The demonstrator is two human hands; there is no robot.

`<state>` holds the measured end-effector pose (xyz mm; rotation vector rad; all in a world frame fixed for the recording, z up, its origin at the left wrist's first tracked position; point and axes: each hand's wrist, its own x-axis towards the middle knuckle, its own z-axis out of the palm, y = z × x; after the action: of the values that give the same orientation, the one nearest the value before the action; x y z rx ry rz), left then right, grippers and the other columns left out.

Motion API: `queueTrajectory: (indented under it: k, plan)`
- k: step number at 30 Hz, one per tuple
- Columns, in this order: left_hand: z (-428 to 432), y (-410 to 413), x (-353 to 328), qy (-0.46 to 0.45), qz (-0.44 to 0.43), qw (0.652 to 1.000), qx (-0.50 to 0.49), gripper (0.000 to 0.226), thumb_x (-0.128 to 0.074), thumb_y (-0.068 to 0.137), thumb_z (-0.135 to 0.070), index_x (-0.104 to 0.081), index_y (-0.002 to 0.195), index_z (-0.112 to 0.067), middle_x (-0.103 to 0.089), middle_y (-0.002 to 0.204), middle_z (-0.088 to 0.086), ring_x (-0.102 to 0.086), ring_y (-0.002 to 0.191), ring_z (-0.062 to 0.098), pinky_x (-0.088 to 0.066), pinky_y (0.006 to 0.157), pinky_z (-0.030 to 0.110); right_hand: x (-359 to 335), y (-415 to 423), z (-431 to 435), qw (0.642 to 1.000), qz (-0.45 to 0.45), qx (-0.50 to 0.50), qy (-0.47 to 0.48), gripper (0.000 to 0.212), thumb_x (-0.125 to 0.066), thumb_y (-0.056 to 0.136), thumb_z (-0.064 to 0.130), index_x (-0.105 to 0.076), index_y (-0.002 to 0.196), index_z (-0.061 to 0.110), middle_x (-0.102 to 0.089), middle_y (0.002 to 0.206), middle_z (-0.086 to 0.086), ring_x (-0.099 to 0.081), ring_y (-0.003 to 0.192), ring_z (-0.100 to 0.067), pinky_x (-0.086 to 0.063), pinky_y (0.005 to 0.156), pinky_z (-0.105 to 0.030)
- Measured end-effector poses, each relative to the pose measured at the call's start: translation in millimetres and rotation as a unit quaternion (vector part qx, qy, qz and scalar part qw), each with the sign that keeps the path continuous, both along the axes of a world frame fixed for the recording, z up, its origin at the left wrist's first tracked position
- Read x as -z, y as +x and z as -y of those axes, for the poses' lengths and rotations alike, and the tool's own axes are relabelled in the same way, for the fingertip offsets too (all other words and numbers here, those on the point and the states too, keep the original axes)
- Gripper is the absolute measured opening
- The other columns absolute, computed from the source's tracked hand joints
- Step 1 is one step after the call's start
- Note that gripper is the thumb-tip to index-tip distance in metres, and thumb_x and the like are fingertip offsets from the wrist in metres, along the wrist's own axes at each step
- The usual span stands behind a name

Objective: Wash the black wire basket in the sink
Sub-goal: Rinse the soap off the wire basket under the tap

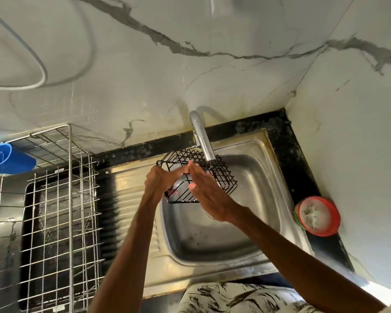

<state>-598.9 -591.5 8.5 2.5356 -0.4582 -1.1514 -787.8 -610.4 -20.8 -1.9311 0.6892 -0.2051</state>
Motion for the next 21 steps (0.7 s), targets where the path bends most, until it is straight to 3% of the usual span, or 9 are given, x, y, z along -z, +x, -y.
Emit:
queueTrajectory:
  k: [5, 7, 8, 9, 11, 12, 14, 16, 21]
  plan:
    - [16.1, 2.5, -17.1, -0.018, -0.051, 0.999, 0.005, 0.075, -0.086, 0.070, -0.060, -0.065, 0.109, 0.000, -0.070, 0.105, 0.018, -0.075, 0.058, 0.025, -0.063, 0.055, 0.035, 33.7, -27.9, 26.6, 0.992, -0.076, 0.093, 0.038, 0.069, -0.012, 0.101, 0.068, -0.009, 0.160, 0.032, -0.003, 0.168, 0.012, -0.001, 0.154, -0.004, -0.010, 0.127, -0.042]
    - [20.8, 3.4, -21.3, -0.012, -0.061, 0.998, -0.004, 0.067, -0.087, 0.072, -0.056, -0.065, 0.105, -0.001, -0.069, 0.104, 0.017, -0.074, 0.059, 0.027, -0.063, 0.055, 0.036, 44.2, -23.1, 46.4, 0.984, -0.106, 0.113, 0.089, 0.076, -0.012, 0.096, 0.077, -0.029, 0.155, 0.033, -0.032, 0.161, 0.005, -0.025, 0.151, -0.015, -0.021, 0.124, -0.050]
    - [23.6, 4.1, -23.1, -0.007, -0.066, 0.998, -0.010, 0.066, -0.087, 0.072, -0.055, -0.064, 0.104, -0.001, -0.068, 0.104, 0.017, -0.074, 0.060, 0.028, -0.062, 0.053, 0.035, 45.2, -15.8, 54.2, 0.983, -0.116, 0.111, 0.095, 0.065, -0.016, 0.097, 0.076, -0.047, 0.138, 0.036, -0.053, 0.138, 0.006, -0.046, 0.133, -0.019, -0.032, 0.117, -0.054]
    - [25.7, 5.3, -24.6, -0.004, -0.070, 0.997, -0.013, 0.065, -0.087, 0.072, -0.054, -0.064, 0.104, -0.002, -0.068, 0.104, 0.018, -0.073, 0.063, 0.029, -0.060, 0.049, 0.034, 39.9, -7.5, 58.5, 0.984, -0.114, 0.112, 0.080, 0.047, -0.021, 0.101, 0.070, -0.053, 0.116, 0.039, -0.057, 0.111, 0.014, -0.055, 0.109, -0.014, -0.043, 0.107, -0.054]
    - [29.2, 7.5, -26.3, 0.002, -0.080, 0.997, -0.011, 0.063, -0.087, 0.073, -0.054, -0.066, 0.103, -0.004, -0.067, 0.104, 0.018, -0.074, 0.070, 0.030, -0.060, 0.048, 0.034, 12.4, 14.1, 53.0, 0.988, -0.099, 0.110, 0.033, 0.043, -0.024, 0.108, 0.052, -0.059, 0.111, 0.026, -0.062, 0.099, 0.002, -0.061, 0.093, -0.017, -0.051, 0.093, -0.051]
    - [30.0, 8.6, -26.3, 0.009, -0.082, 0.997, -0.005, 0.061, -0.087, 0.074, -0.055, -0.068, 0.103, -0.005, -0.068, 0.103, 0.018, -0.075, 0.071, 0.030, -0.063, 0.052, 0.037, -0.4, 22.7, 44.3, 0.993, -0.082, 0.085, 0.016, 0.051, -0.023, 0.108, 0.049, -0.053, 0.132, 0.016, -0.063, 0.121, -0.013, -0.061, 0.112, -0.027, -0.046, 0.103, -0.051]
    - [29.7, 11.0, -24.7, 0.023, -0.079, 0.997, 0.011, 0.060, -0.085, 0.075, -0.057, -0.069, 0.102, -0.007, -0.070, 0.101, 0.017, -0.077, 0.069, 0.030, -0.066, 0.062, 0.043, -16.2, 27.6, 25.3, 0.998, -0.054, 0.038, -0.013, 0.068, -0.018, 0.106, 0.055, -0.014, 0.160, 0.014, -0.023, 0.165, -0.011, -0.020, 0.153, -0.021, -0.017, 0.124, -0.042]
    - [28.1, 12.2, -22.7, 0.034, -0.075, 0.996, 0.017, 0.065, -0.082, 0.076, -0.062, -0.066, 0.107, -0.007, -0.069, 0.102, 0.019, -0.077, 0.063, 0.030, -0.065, 0.058, 0.039, -15.1, 19.9, 7.7, 0.999, -0.038, 0.002, -0.036, 0.073, -0.013, 0.104, 0.059, 0.005, 0.161, 0.017, 0.004, 0.170, -0.001, 0.007, 0.155, -0.009, 0.001, 0.125, -0.036]
    - [23.9, 12.5, -23.6, 0.034, -0.093, 0.995, -0.016, 0.068, -0.083, 0.076, -0.061, -0.062, 0.114, -0.008, -0.066, 0.102, 0.022, -0.072, 0.055, 0.031, -0.058, 0.046, 0.033, 24.4, -21.0, -4.7, 0.993, -0.061, 0.036, -0.096, 0.071, -0.014, 0.104, 0.057, 0.005, 0.161, 0.019, 0.008, 0.169, 0.003, 0.011, 0.154, -0.007, 0.002, 0.127, -0.044]
